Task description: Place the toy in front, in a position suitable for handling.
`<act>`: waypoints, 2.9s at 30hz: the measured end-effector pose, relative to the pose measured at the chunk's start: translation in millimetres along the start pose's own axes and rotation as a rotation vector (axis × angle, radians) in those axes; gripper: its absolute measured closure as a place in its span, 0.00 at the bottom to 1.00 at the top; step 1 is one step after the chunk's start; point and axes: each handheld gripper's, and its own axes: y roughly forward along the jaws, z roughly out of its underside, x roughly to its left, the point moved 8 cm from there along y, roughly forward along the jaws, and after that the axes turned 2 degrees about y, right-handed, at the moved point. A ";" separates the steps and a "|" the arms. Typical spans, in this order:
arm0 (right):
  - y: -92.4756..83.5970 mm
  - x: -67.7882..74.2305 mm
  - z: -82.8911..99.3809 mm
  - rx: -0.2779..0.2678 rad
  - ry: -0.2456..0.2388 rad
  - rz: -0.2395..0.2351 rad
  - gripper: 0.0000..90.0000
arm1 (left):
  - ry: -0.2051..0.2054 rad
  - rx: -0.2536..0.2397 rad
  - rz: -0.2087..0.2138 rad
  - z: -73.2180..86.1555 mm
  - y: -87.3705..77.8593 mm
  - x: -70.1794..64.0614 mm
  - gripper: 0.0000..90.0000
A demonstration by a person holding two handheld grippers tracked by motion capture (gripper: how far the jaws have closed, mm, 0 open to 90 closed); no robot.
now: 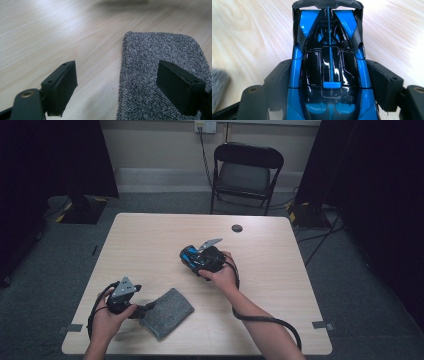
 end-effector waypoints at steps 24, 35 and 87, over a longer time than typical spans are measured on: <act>-33.1 -26.8 81.7 -0.004 0.022 -0.034 0.29 | 0.012 0.026 0.010 0.4 7.2 -6.1 0.18; -32.5 -27.2 83.3 -0.027 0.003 -0.048 0.26 | 0.009 0.030 0.018 1.2 8.4 -9.1 0.18; -84.5 -28.2 138.9 -0.056 0.027 0.007 0.25 | -0.004 0.013 0.060 -16.1 15.0 -45.6 0.18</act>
